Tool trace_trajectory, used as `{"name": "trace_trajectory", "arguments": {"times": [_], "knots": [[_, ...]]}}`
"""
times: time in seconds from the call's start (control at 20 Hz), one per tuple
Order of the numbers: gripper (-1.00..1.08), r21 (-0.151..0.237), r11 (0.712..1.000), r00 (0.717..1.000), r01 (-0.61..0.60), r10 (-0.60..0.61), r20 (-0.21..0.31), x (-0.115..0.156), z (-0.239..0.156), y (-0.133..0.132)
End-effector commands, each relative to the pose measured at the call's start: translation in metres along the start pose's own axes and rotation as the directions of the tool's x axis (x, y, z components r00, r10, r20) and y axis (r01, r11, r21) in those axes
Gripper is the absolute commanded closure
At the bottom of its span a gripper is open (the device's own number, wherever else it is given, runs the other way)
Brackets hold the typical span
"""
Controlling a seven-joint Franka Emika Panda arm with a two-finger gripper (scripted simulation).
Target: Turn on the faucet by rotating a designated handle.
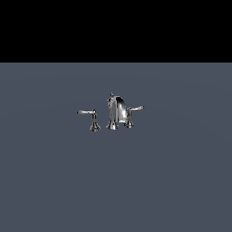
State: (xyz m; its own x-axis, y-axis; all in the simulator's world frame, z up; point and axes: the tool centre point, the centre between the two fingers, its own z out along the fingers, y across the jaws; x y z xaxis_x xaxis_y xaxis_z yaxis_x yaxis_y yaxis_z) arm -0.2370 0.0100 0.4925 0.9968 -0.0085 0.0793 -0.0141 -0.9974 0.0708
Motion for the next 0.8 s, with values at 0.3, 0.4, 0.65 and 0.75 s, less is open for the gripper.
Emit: {"name": "trace_trajectory", "arguments": {"times": [0.3, 0.4, 0.65, 0.75], "knots": [[1.08, 0.001, 0.993, 0.993, -0.115, 0.115, 0.011, 0.030, 0.036, -0.014], [1.08, 0.001, 0.988, 0.988, -0.152, 0.152, 0.014, 0.040, 0.048, -0.017], [1.08, 0.001, 0.966, 0.966, -0.258, 0.258, 0.024, 0.070, 0.082, -0.026], [1.08, 0.001, 0.953, 0.953, -0.302, 0.301, 0.028, 0.082, 0.097, -0.028]]}}
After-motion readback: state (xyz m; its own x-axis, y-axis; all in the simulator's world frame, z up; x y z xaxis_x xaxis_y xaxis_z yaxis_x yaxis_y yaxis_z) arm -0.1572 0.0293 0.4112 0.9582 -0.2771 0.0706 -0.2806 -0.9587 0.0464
